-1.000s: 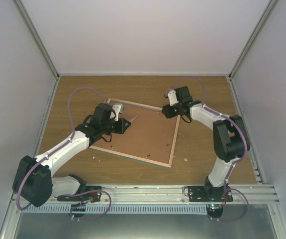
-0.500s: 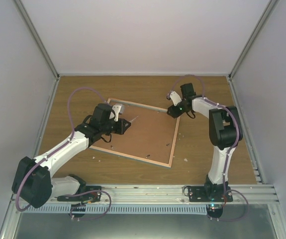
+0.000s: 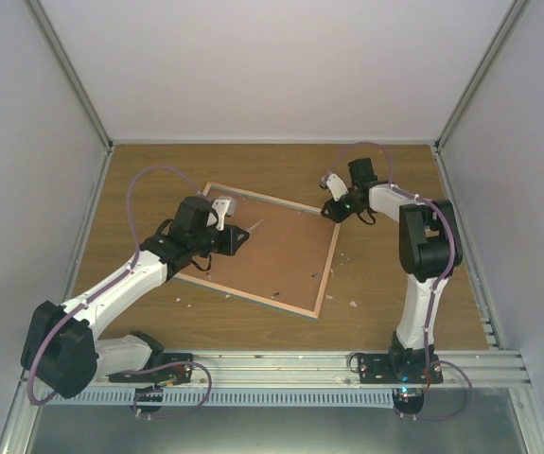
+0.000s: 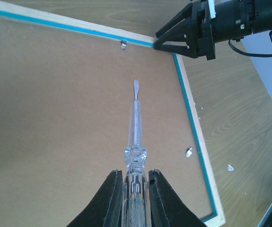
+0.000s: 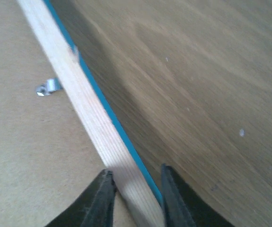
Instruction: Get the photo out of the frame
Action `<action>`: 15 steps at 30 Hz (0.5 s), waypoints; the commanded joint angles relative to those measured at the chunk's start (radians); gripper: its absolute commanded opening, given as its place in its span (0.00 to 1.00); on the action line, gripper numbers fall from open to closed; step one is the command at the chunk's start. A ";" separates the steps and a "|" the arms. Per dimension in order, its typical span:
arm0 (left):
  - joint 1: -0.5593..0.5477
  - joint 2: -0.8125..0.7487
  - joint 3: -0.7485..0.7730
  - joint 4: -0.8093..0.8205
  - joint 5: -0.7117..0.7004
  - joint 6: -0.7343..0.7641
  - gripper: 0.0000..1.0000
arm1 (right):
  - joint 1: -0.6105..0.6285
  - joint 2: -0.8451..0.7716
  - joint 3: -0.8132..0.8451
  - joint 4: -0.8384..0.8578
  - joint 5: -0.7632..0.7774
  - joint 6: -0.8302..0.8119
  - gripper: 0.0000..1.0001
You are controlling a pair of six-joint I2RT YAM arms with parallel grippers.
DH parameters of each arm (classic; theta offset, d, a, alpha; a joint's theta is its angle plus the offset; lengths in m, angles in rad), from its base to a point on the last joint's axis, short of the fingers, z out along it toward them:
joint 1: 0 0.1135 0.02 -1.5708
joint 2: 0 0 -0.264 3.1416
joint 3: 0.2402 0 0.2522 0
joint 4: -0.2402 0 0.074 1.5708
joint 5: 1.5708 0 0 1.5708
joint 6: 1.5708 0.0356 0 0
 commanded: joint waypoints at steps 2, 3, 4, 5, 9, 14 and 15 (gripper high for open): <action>0.008 -0.026 0.002 0.034 0.006 0.012 0.00 | -0.002 0.004 -0.041 -0.032 -0.004 0.114 0.17; 0.008 -0.025 0.002 0.036 0.009 0.013 0.00 | -0.003 -0.008 -0.058 -0.024 -0.005 0.133 0.14; 0.008 -0.024 0.000 0.036 0.010 0.014 0.00 | -0.003 -0.021 -0.073 -0.014 -0.005 0.154 0.11; 0.007 -0.023 0.002 0.037 0.012 0.013 0.00 | -0.002 -0.034 -0.091 0.001 -0.001 0.177 0.08; 0.008 -0.018 0.003 0.045 0.019 0.011 0.00 | 0.005 -0.061 -0.151 0.015 0.013 0.249 0.05; 0.008 -0.007 0.005 0.049 0.035 0.008 0.00 | 0.064 -0.062 -0.198 -0.008 0.049 0.298 0.11; 0.008 -0.007 0.004 0.050 0.038 0.008 0.00 | 0.077 -0.067 -0.207 -0.012 0.052 0.309 0.12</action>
